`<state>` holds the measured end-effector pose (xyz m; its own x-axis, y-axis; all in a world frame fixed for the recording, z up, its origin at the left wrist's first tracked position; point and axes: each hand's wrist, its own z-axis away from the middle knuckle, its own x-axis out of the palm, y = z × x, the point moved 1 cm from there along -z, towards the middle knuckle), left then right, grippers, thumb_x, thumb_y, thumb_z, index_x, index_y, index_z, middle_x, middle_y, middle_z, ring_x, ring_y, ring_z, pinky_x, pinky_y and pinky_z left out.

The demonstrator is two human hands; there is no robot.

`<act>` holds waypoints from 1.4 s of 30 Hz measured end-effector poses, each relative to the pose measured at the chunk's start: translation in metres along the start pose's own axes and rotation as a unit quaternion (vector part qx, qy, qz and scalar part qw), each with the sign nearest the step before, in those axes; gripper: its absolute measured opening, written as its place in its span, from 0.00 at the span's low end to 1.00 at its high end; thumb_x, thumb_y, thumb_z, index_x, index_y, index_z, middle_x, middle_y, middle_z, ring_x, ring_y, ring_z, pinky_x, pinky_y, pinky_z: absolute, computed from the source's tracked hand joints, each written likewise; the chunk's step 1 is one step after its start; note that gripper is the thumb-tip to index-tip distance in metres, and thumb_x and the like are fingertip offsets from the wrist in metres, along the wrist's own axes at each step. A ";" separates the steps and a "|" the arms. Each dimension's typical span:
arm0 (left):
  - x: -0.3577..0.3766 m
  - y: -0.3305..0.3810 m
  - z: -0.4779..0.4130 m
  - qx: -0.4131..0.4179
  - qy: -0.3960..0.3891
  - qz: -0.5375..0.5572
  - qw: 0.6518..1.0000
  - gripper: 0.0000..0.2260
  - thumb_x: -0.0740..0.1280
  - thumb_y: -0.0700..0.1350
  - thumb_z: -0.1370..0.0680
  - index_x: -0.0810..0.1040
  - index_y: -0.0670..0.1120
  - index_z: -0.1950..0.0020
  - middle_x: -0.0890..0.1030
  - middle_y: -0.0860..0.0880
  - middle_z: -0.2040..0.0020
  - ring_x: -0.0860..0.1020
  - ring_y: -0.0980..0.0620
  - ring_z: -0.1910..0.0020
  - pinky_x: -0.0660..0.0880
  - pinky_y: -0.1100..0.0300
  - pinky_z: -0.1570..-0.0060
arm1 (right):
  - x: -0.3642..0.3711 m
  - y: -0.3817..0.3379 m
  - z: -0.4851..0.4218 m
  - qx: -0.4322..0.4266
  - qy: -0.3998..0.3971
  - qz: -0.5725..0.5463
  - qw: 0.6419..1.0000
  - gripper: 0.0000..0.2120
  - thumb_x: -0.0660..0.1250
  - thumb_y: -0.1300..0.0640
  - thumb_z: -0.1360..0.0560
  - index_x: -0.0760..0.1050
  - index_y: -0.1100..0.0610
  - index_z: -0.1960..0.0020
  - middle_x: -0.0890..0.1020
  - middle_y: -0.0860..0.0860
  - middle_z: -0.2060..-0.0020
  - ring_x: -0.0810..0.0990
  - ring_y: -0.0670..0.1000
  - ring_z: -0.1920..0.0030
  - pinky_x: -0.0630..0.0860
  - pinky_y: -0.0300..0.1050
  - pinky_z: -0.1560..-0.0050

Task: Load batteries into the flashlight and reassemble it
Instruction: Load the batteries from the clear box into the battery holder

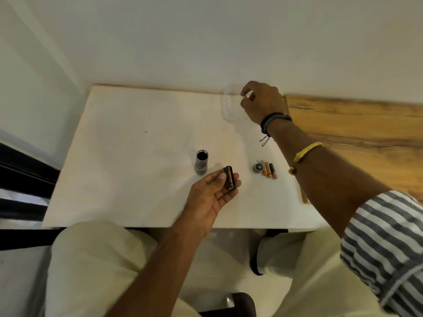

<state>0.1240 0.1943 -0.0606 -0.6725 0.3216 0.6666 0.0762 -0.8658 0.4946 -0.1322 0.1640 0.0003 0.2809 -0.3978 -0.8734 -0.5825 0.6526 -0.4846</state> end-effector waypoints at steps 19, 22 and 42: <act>-0.006 -0.011 0.040 0.031 -0.017 -0.090 0.995 0.11 0.63 0.35 0.18 0.79 0.36 0.38 0.85 0.40 0.46 0.85 0.45 0.48 0.82 0.54 0.47 | -0.010 0.008 0.255 0.119 -0.077 -0.472 0.870 0.09 0.72 0.61 0.27 0.87 0.54 0.49 0.89 0.54 0.56 0.88 0.56 0.50 0.81 0.60 0.40; -0.008 -0.012 0.045 0.034 -0.001 -0.096 0.995 0.10 0.63 0.36 0.18 0.80 0.38 0.40 0.87 0.42 0.50 0.86 0.48 0.51 0.82 0.57 0.51 | -0.011 0.003 0.267 0.069 -0.080 -0.419 0.902 0.09 0.72 0.64 0.25 0.87 0.54 0.48 0.89 0.52 0.55 0.88 0.54 0.52 0.83 0.58 0.43; -0.008 -0.021 0.062 0.050 0.000 -0.085 0.995 0.10 0.66 0.36 0.19 0.80 0.37 0.39 0.87 0.41 0.49 0.86 0.47 0.50 0.83 0.57 0.52 | -0.013 -0.015 0.286 -0.125 0.031 -0.130 0.983 0.09 0.70 0.67 0.23 0.86 0.59 0.48 0.86 0.56 0.54 0.84 0.57 0.53 0.81 0.54 0.49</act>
<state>0.1732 0.2339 -0.0415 -0.6824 0.4593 0.5687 0.0348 -0.7567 0.6528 0.0904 0.3441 0.0053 0.4028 -0.5745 -0.7125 -0.6689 0.3466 -0.6576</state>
